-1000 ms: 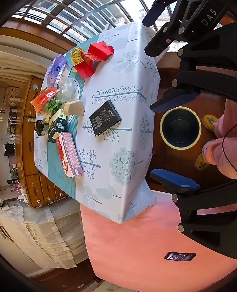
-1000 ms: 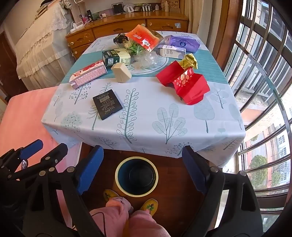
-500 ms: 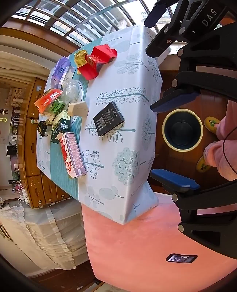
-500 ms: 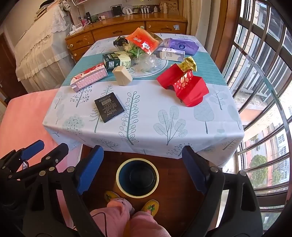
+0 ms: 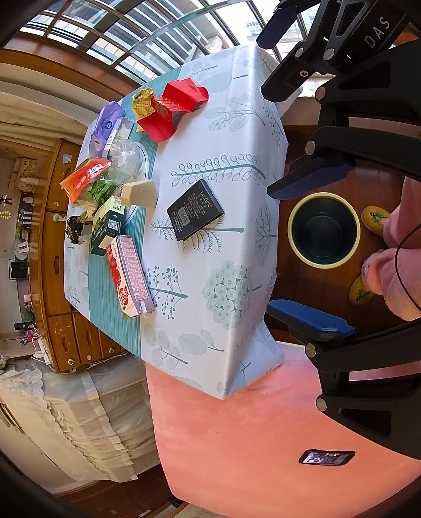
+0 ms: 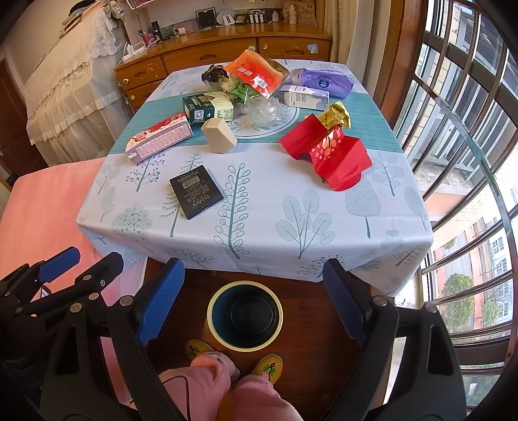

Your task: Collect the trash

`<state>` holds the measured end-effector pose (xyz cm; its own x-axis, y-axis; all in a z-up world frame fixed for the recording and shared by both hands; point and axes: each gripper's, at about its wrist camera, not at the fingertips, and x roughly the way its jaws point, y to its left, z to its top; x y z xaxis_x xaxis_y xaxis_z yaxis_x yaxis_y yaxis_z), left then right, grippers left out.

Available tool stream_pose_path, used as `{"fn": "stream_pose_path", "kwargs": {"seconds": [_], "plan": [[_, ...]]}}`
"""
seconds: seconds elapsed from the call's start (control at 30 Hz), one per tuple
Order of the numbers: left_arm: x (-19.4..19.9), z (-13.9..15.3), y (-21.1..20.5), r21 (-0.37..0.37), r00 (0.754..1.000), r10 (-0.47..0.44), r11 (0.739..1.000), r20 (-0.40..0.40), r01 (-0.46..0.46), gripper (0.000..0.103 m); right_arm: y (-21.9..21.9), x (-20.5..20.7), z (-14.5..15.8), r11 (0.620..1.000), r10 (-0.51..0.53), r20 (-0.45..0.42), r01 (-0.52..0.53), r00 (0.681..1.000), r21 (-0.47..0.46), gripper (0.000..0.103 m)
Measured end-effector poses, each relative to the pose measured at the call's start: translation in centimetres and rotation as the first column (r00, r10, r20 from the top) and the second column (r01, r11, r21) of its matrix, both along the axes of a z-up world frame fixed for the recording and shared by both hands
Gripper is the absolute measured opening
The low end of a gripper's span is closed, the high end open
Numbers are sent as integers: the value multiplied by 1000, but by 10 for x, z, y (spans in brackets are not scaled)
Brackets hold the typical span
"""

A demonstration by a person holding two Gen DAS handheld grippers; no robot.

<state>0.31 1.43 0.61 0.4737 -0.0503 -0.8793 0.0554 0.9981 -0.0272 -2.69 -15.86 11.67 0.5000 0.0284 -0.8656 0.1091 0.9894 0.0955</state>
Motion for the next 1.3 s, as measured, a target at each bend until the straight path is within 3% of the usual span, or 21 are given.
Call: {"fn": "stream_pose_path", "kwargs": {"seconds": [0.47, 1.3], "plan": [[4, 8, -3, 32, 999, -10, 999, 37, 8, 66, 0, 2, -1, 1000, 4, -3, -4, 1000, 2, 86], [-1, 7, -4, 34, 1000, -14, 999, 11, 13, 66, -2, 2, 1, 1000, 6, -3, -6, 1000, 5, 86]]}}
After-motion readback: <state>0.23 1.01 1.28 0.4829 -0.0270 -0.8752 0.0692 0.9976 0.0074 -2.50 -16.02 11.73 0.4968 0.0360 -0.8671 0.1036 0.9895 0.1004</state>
